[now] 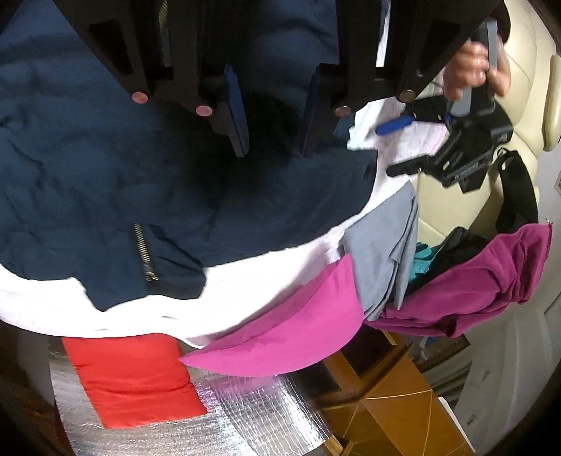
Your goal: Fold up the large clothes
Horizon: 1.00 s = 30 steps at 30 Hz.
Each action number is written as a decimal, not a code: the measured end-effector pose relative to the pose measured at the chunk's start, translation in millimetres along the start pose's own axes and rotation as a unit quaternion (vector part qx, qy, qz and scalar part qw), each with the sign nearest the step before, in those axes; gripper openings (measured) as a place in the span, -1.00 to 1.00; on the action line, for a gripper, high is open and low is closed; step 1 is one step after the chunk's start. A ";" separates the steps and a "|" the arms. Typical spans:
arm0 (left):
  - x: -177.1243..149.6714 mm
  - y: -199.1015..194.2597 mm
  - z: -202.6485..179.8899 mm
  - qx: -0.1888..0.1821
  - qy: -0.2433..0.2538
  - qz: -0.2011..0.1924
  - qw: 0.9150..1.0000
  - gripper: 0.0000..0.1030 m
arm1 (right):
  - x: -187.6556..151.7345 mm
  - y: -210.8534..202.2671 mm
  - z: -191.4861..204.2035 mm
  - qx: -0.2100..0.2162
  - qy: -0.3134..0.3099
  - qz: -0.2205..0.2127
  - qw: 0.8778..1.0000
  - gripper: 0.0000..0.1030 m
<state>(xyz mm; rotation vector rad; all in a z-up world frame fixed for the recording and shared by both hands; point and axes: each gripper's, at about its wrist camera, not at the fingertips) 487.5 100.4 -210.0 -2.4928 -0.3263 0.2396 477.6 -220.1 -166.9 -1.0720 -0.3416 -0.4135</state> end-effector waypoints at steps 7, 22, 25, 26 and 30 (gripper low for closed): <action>9.8 17.6 -8.3 -0.008 -0.003 -0.032 0.999 0.29 | 4.3 56.4 -17.8 -0.002 0.022 0.069 0.997 -0.37; -0.7 26.9 -63.6 0.024 0.096 -0.098 0.990 -0.70 | -21.3 4.0 -43.1 0.011 0.013 0.028 0.999 -0.32; -21.7 27.0 -90.0 0.026 0.146 -0.104 0.983 -0.70 | -31.1 -20.4 -60.3 0.004 0.028 0.007 1.000 -0.32; -26.6 28.6 -96.1 0.026 0.159 -0.105 0.981 -0.70 | -35.1 -29.8 -67.1 0.003 0.034 -0.002 0.999 -0.32; -55.1 56.5 -140.2 0.037 0.229 -0.095 0.968 -0.70 | -55.2 -69.6 -96.9 -0.006 0.063 -0.033 0.997 -0.32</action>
Point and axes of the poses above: each gripper's, at about its wrist camera, not at the fingertips, and y roughly the way its jaws point, z to its left, x to its top, and after that the axes turned 15 degrees about z, right-handed
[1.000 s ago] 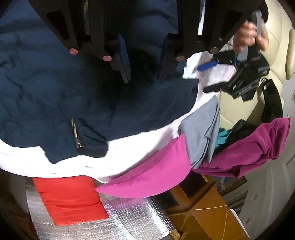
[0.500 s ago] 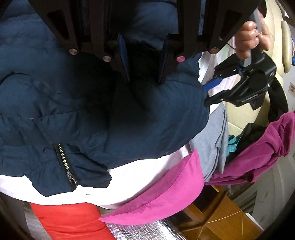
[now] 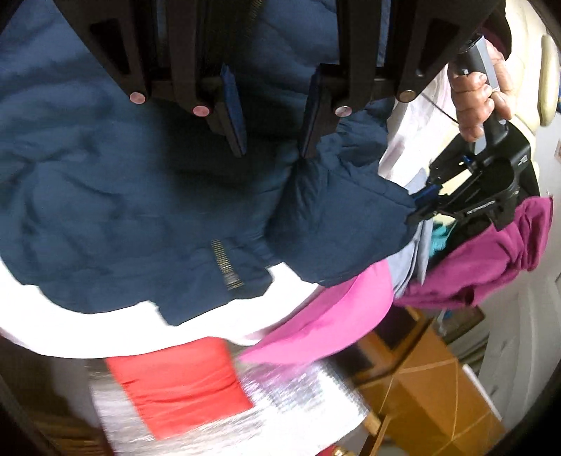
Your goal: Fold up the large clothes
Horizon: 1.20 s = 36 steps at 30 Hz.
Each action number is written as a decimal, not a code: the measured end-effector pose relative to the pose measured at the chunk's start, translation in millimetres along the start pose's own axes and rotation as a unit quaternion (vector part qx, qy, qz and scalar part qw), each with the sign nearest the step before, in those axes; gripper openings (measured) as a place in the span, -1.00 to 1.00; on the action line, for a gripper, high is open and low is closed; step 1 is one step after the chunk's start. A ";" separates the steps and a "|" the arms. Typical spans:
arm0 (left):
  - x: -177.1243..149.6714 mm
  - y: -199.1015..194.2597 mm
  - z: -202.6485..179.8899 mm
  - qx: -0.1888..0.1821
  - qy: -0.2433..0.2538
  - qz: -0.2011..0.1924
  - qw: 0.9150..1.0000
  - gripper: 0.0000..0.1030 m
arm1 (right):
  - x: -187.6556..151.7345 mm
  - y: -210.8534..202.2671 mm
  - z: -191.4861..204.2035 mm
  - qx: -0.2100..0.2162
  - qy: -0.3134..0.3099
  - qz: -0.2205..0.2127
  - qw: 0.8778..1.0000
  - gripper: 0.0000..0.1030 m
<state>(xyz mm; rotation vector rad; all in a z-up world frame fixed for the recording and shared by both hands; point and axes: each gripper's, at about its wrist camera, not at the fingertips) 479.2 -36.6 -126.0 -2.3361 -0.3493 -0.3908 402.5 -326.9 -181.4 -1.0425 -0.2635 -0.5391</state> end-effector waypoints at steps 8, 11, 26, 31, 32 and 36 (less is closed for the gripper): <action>-42.7 108.5 -64.4 0.068 0.110 0.161 0.979 -0.19 | -26.8 -39.0 -53.4 -0.009 0.070 -0.028 0.997 -0.32; -53.7 130.8 -62.7 0.100 0.118 0.223 0.962 0.13 | -31.8 -38.6 -65.5 -0.018 0.088 -0.019 0.996 -0.31; -0.9 -1.9 47.5 0.149 -0.036 0.122 0.981 0.47 | 13.3 -2.1 40.4 -0.110 -0.106 0.021 0.988 0.70; -7.0 29.3 59.0 0.190 -0.052 0.176 0.964 0.46 | 18.9 53.6 89.1 -0.187 -0.200 0.066 0.959 0.75; -5.8 31.0 61.3 0.200 -0.047 0.177 0.963 0.46 | 21.0 69.7 96.4 -0.215 -0.218 0.076 0.949 0.76; -6.3 35.2 61.1 0.208 -0.042 0.178 0.961 0.46 | 29.3 93.7 91.1 -0.291 -0.211 0.059 0.931 0.75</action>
Point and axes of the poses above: each gripper's, at about its wrist camera, not at the fingertips, and y roughly the way its jaws point, z to its left, x to its top, and after that the axes turned 15 degrees about z, right-handed
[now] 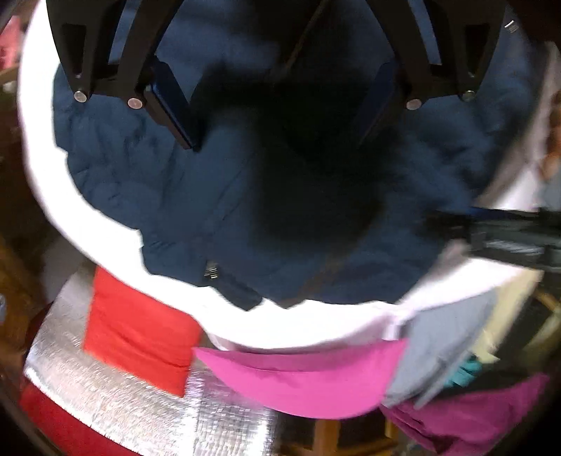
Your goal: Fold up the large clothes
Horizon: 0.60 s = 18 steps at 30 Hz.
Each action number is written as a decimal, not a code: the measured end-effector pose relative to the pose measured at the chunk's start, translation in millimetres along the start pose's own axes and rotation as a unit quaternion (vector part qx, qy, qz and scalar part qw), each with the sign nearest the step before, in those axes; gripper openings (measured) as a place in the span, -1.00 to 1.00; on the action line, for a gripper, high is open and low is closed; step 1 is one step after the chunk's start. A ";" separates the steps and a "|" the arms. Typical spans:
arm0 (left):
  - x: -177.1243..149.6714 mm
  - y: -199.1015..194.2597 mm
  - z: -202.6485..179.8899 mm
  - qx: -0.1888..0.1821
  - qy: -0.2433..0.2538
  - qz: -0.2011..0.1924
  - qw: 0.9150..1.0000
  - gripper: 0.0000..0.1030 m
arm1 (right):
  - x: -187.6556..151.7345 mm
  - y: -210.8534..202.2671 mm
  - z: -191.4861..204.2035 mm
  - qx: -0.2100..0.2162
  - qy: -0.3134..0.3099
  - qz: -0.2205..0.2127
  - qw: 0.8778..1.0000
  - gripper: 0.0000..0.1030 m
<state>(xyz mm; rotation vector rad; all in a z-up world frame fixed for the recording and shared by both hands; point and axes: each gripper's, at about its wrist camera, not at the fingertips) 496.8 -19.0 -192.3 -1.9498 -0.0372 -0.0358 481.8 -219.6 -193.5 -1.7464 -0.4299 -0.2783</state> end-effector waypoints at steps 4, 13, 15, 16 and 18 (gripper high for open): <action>2.5 -0.3 -1.3 0.000 -0.001 0.002 1.000 0.46 | -11.6 -9.9 -63.7 0.081 0.139 -0.036 0.986 0.73; 6.5 7.1 -15.8 0.017 -0.004 -0.001 1.000 0.47 | -115.1 12.1 -193.0 0.319 0.392 -0.091 0.858 0.73; 5.1 0.9 -15.2 0.011 -0.004 -0.007 1.000 0.47 | -132.0 22.5 -208.7 0.362 0.424 -0.097 0.824 0.73; 4.8 -1.5 -15.2 0.008 -0.003 -0.010 1.000 0.47 | -140.3 28.0 -216.4 0.386 0.441 -0.099 0.804 0.73; 6.4 -2.9 -17.3 0.006 0.001 -0.012 1.000 0.47 | -150.4 34.9 -226.7 0.422 0.461 -0.107 0.773 0.73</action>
Point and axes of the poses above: each gripper's, at about its wrist camera, not at the fingertips, and y roughly the way its jaws point, z to its left, x to its top, and after that the axes turned 15 degrees about z, right-handed
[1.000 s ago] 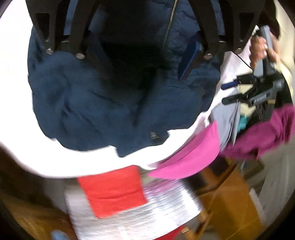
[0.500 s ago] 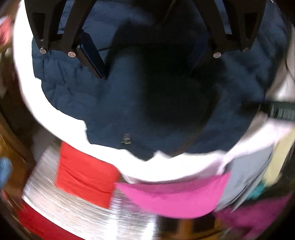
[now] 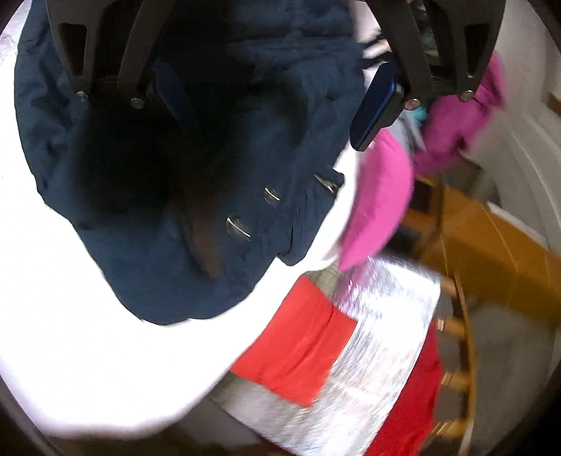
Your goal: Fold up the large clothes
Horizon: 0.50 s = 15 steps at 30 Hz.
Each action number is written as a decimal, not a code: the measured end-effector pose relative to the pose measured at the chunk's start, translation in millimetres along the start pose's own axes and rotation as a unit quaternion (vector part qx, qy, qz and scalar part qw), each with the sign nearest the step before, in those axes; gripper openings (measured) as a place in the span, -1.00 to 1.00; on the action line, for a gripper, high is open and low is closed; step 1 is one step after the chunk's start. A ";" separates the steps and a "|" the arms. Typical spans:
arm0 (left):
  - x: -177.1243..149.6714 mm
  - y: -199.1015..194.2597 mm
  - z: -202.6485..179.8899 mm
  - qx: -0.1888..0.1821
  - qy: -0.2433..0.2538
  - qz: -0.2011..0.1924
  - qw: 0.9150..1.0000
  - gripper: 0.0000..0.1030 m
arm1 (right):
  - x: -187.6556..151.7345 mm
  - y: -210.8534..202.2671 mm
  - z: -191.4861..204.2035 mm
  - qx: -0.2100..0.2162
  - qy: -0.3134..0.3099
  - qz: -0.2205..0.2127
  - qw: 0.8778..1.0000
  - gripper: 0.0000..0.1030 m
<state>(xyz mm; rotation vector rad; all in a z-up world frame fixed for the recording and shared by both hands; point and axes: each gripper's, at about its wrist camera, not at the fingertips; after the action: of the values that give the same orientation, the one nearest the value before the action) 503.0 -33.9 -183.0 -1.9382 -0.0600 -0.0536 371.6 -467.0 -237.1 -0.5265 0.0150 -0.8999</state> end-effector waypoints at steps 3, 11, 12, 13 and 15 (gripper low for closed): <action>1.7 5.3 -2.9 0.010 0.005 0.003 1.000 0.47 | 7.7 2.0 -8.3 0.011 0.019 0.020 1.000 0.65; 4.4 10.8 -9.9 0.019 0.009 -0.001 1.000 0.47 | 1.9 4.3 19.6 -0.073 -0.033 0.016 0.997 -0.68; 3.6 9.2 -10.4 0.020 0.012 -0.003 1.000 0.47 | 0.8 -1.5 30.7 -0.081 -0.052 -0.003 0.995 -0.70; 2.9 8.8 -11.3 0.020 0.014 -0.003 1.000 0.47 | 0.7 -4.5 39.0 -0.090 -0.066 -0.015 0.994 -0.70; 2.5 11.5 -14.4 0.028 0.021 0.001 0.999 0.47 | -3.7 -6.9 49.3 -0.120 -0.087 -0.027 0.989 -0.70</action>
<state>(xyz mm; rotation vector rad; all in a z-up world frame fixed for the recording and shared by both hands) 506.2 -51.5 -188.3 -1.8802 -0.0317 -0.0912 375.5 -446.5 -191.7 -0.8322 -0.0511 -0.9065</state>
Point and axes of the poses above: each gripper's, at about its wrist camera, not at the fingertips, and y roughly the way its jaws point, z to its left, x to its top, and after that the axes turned 15 degrees about z, right-handed
